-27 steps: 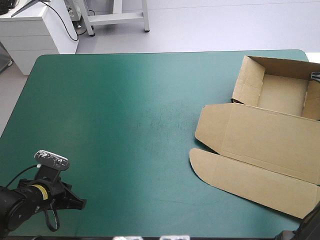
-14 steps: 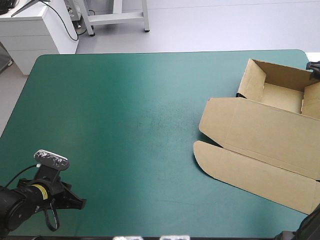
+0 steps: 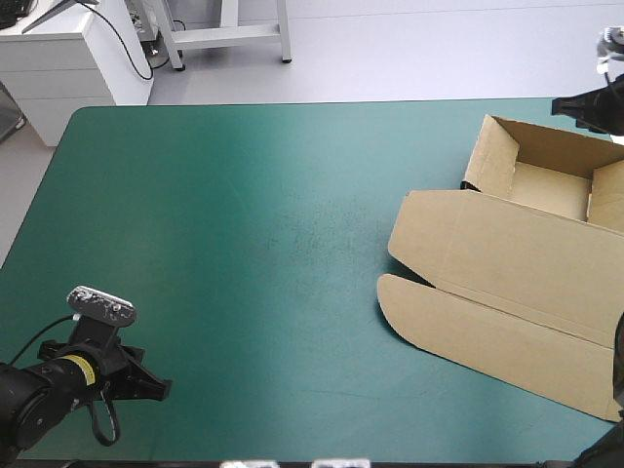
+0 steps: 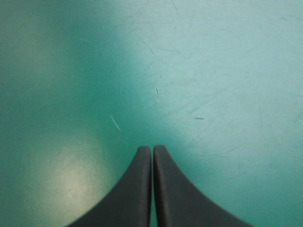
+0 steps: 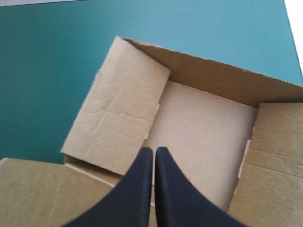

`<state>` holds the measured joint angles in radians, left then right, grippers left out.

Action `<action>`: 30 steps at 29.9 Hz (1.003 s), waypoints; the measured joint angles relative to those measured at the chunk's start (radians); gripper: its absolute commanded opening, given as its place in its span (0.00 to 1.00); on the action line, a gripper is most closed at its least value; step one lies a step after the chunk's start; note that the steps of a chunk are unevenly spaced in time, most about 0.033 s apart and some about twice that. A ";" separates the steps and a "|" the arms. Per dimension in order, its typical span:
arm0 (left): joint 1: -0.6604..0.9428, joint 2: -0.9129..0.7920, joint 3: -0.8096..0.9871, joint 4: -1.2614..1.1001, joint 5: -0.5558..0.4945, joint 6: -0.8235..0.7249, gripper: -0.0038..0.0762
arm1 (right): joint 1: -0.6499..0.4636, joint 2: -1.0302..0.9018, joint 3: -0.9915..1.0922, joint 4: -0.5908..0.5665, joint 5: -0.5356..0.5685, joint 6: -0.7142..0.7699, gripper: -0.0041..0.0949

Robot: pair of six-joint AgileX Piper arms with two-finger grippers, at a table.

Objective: Fold the box

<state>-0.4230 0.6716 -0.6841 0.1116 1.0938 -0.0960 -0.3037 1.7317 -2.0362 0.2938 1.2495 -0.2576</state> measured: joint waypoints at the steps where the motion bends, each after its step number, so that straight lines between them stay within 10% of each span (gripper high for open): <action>1: 0.000 0.000 0.002 0.000 -0.007 0.000 0.04 | 0.025 -0.017 0.016 -0.010 -0.001 -0.002 0.04; 15: 0.000 0.000 0.017 -0.023 -0.051 -0.006 0.04 | 0.374 -0.375 0.546 -0.034 -0.038 -0.052 0.04; 30: 0.000 -0.014 0.017 -0.056 -0.058 -0.006 0.04 | 0.439 -0.885 1.058 -0.032 -0.126 -0.085 0.04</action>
<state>-0.4230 0.6572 -0.6668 0.0553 1.0360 -0.1024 0.1350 0.8471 -0.9781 0.2620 1.1239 -0.3428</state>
